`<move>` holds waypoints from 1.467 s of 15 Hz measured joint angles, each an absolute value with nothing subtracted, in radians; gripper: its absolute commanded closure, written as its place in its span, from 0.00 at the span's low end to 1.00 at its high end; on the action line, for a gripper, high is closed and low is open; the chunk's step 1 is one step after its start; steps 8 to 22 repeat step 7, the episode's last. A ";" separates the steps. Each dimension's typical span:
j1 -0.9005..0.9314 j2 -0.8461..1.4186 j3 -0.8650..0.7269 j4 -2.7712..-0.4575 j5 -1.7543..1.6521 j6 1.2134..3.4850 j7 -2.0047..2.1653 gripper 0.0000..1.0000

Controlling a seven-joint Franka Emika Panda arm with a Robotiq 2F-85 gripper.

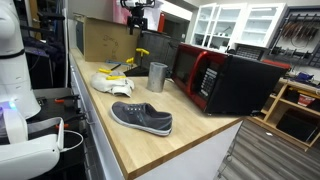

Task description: Lift the biggest hammer from the holder and place it on the grey towel

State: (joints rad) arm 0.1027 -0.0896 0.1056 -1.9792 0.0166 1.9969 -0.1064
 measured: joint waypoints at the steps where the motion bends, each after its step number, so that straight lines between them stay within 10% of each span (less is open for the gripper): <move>1: 0.104 -0.090 0.109 -1.979 0.017 1.995 -0.103 0.00; 22: 0.113 -0.090 0.117 -1.979 0.017 1.983 -0.092 0.00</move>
